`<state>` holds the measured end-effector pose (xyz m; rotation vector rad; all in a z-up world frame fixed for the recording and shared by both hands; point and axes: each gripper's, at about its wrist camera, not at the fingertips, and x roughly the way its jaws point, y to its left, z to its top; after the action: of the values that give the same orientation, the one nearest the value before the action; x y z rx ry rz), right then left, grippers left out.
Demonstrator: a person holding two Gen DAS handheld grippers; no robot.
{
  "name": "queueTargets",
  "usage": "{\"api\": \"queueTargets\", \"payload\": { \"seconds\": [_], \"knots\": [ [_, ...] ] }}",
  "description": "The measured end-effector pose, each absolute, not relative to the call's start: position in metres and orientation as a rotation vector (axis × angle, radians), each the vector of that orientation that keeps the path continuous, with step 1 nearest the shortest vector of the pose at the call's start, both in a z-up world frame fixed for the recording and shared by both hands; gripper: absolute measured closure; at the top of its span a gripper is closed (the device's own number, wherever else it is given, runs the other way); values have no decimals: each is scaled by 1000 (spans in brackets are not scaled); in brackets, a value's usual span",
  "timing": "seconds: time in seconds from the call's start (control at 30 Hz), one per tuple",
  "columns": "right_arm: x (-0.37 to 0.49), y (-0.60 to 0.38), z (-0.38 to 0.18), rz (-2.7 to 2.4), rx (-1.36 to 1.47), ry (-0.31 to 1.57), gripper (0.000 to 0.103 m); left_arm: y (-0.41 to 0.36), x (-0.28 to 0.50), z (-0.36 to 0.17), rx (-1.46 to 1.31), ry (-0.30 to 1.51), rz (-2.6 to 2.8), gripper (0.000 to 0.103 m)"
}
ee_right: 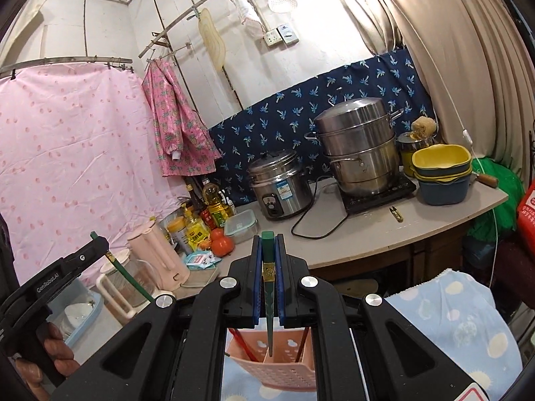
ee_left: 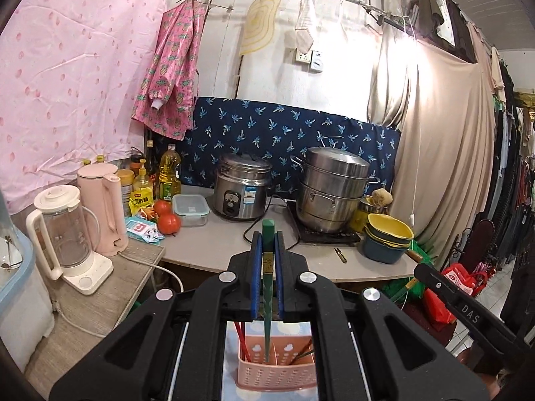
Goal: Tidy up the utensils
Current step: 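Lift both green chopsticks and carry them over the pink caddy, then open both tools to drop the green chopsticks into the caddy, then move both open tools back down to the remaining utensils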
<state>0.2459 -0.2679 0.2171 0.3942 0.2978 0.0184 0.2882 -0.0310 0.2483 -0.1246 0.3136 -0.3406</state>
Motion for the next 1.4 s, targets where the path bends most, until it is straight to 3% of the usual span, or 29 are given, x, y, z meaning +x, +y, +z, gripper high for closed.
{"api": "queueTargets", "payload": {
  "seconds": [0.5, 0.57, 0.6, 0.63, 0.7, 1.4],
  "knots": [
    [288, -259, 116, 20, 422, 496, 96, -33, 331, 162, -155, 462, -333, 96],
    [285, -259, 112, 9, 420, 499, 91, -30, 330, 157, -179, 460, -335, 94],
    [283, -259, 112, -2, 419, 494, 81, -27, 328, 155, -194, 458, -333, 80],
    [279, -260, 112, -11, 416, 490, 75, -26, 326, 154, -200, 459, -325, 59],
    [270, -261, 113, -17, 418, 474, 63, -24, 319, 152, -186, 448, -294, 51],
    [150, -250, 79, 9, 410, 593, 63, -4, 215, 103, -147, 600, -300, 51]
  ]
}}
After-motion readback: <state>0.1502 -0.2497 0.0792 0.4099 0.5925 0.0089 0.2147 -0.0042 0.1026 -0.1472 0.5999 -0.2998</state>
